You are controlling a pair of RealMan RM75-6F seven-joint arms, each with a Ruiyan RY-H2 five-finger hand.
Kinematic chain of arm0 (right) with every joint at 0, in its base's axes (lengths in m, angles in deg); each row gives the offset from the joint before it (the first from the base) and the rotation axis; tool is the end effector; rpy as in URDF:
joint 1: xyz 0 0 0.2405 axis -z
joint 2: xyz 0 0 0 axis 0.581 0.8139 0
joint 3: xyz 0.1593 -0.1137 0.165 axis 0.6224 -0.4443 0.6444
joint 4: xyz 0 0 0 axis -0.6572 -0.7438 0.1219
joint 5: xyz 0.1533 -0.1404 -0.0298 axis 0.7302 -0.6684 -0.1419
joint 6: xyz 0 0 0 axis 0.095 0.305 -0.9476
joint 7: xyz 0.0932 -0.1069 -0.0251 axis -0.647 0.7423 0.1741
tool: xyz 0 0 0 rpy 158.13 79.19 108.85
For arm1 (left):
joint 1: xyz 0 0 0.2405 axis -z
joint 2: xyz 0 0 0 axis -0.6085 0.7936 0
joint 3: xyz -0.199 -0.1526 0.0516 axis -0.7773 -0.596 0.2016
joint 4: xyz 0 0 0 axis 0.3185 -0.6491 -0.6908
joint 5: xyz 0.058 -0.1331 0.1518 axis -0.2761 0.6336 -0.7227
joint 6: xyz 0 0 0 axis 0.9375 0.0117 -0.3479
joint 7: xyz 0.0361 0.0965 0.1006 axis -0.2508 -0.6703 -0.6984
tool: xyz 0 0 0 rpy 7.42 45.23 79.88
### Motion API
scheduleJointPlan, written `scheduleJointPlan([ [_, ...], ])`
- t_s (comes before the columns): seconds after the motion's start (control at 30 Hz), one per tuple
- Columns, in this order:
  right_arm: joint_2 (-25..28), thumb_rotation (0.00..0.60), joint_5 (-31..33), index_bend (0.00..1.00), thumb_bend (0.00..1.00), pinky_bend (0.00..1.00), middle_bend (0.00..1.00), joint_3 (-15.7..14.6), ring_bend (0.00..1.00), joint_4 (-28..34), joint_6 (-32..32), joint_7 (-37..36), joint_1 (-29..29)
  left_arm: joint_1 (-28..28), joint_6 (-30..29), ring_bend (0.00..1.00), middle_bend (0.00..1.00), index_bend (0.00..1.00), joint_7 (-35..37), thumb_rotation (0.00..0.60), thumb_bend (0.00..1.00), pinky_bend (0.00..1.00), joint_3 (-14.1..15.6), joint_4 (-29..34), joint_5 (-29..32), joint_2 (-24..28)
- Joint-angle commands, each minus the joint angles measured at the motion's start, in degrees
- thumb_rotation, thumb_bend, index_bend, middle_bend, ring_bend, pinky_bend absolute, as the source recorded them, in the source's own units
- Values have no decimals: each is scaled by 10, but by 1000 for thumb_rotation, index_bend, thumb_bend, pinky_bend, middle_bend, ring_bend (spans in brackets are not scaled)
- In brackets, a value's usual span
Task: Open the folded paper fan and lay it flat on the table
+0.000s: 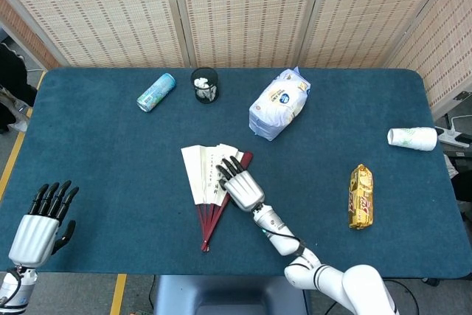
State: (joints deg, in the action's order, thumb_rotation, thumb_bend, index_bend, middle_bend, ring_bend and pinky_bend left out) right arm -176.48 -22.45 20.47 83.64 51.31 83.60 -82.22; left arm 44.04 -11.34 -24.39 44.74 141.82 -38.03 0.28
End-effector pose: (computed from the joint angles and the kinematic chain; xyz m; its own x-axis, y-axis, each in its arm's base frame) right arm -0.1061 -0.3332 -0.1612 0.5148 -0.0929 0.8522 -0.7319 -0.5652 0.3806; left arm -0.3272 0.1820 0.1136 0.5545 -0.1185 0.8237 0.8008 -0.1931 -0.5669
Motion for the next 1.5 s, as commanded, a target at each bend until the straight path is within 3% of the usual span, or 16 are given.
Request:
scheduleJointPlan([
  [0.03, 8, 600, -4, 582, 671, 0, 164, 8, 0, 14, 36, -17, -7, -1, -1, 0, 0, 68, 2, 600, 475, 68, -1, 1, 2, 0],
  [0.3, 85, 600, -17, 634, 695, 0, 195, 24, 0, 152, 100, 8, -11, 0, 4, 0, 0, 114, 9, 600, 475, 72, 0, 9, 8, 1],
  [0.5, 162, 600, 31, 635, 695, 0, 195, 66, 0, 324, 67, 97, -15, 7, 24, 0, 50, 262, 67, 600, 475, 81, -2, 10, 21, -8],
  [0.7, 217, 600, 188, 642, 696, 0, 195, 138, 0, 503, -9, 167, -19, 36, 96, 0, 62, 312, 196, 600, 543, 68, 8, -10, 34, -20],
  [0.77, 231, 600, 237, 643, 696, 0, 195, 160, 0, 545, -16, 199, -28, 47, 105, 0, 56, 308, 231, 600, 509, 63, 7, -19, 30, -32],
  [0.87, 238, 600, 300, 647, 695, 0, 195, 181, 0, 588, -12, 234, -42, 62, 122, 0, 16, 216, 271, 600, 415, 50, 9, -27, 26, -49],
  [1.0, 241, 600, 353, 648, 695, 0, 195, 192, 0, 620, 1, 269, -65, 83, 161, 0, 0, 110, 357, 600, 380, 38, 10, -17, 35, -77],
  [1.27, 216, 600, 407, 648, 695, 0, 195, 210, 0, 616, 37, 302, -121, 106, 221, 0, 0, 99, 552, 600, 391, 35, -31, 56, 108, -118],
  [1.5, 185, 600, 453, 648, 695, 0, 194, 224, 0, 580, 56, 313, -167, 114, 243, 0, 0, 114, 547, 600, 385, 35, -72, 132, 168, -136],
])
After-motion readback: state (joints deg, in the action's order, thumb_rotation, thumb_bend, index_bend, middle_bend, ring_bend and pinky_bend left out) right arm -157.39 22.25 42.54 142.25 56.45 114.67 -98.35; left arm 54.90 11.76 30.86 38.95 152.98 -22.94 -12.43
